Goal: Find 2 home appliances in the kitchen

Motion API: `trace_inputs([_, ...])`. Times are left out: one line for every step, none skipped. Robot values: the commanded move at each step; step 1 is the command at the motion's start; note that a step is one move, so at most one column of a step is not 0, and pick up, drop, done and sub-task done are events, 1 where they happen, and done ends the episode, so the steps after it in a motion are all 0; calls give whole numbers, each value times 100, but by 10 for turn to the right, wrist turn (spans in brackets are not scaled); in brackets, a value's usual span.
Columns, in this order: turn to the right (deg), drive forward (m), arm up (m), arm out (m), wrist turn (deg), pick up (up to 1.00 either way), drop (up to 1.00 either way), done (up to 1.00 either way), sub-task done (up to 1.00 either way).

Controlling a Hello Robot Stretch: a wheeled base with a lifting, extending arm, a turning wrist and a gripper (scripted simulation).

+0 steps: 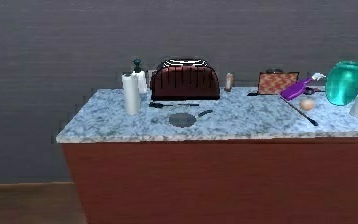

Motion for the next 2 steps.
trace_inputs([0, 30, 0, 0, 0, 0, 0, 0, 0])
trace_inputs([0, 0, 0, 0, 0, 0, 0, 100, 0])
